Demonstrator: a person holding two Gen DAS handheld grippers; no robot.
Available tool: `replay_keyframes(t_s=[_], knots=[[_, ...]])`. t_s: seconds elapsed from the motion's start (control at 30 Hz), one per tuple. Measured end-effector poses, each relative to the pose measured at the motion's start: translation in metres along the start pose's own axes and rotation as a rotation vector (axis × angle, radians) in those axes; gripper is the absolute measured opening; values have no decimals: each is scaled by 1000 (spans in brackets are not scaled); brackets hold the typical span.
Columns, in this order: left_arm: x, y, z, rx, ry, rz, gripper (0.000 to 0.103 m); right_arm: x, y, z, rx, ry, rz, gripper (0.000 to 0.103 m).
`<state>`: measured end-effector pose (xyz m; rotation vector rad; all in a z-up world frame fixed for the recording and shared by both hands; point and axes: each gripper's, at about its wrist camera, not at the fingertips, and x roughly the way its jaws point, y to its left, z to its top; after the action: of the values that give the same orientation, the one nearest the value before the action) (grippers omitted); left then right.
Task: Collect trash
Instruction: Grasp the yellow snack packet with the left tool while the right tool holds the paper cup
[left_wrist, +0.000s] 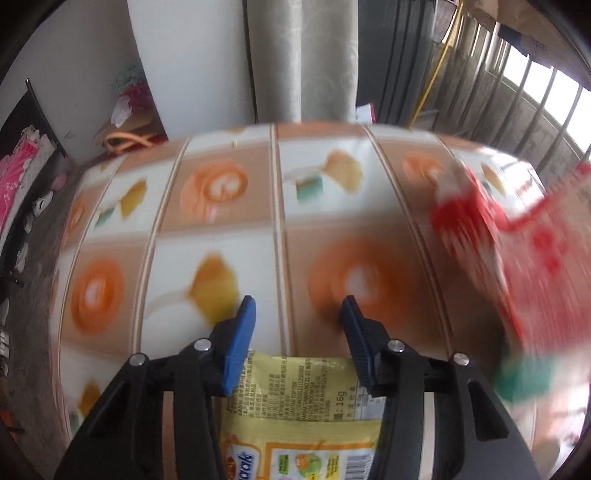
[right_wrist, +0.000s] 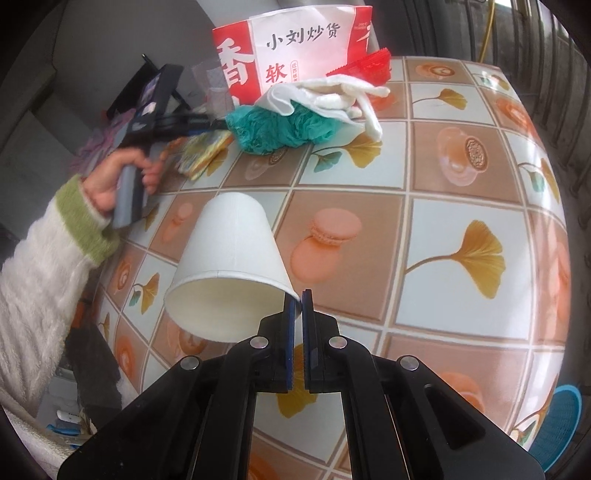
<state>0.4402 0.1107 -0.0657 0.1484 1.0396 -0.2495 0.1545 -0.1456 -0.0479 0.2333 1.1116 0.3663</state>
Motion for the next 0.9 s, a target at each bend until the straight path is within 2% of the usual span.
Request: replay_keyframes(t_s=[0.13,0.23,0.43,0.5,0.67,0.77,0.83,0.9], knots=[[-29,-4,-54,-32,37,5,46,-3,-2,-13,16,11,15,2],[-53,-3,-92,-114,50,-64,46,-6,-2,-22,25,19,28,2],[-88,-2,-153,-269,50,-138,46,-11,-3,-38,40,33,40,2],[-96,1,-167,-318,42,-184,46,-11,-5,-40,57,39,57,6],[-118,-6,-210,-403,25,-357,46,-20,-3,-41,58,19,66,9],[-128,-13,-234,-417,16,-434,46,-25,0,-41,50,4,68,19],[-133,-19,-246,-414,5,-470,46,-26,2,-41,41,-5,70,22],[-137,-26,-254,-401,-10,-469,46,-26,3,-40,39,-6,78,25]])
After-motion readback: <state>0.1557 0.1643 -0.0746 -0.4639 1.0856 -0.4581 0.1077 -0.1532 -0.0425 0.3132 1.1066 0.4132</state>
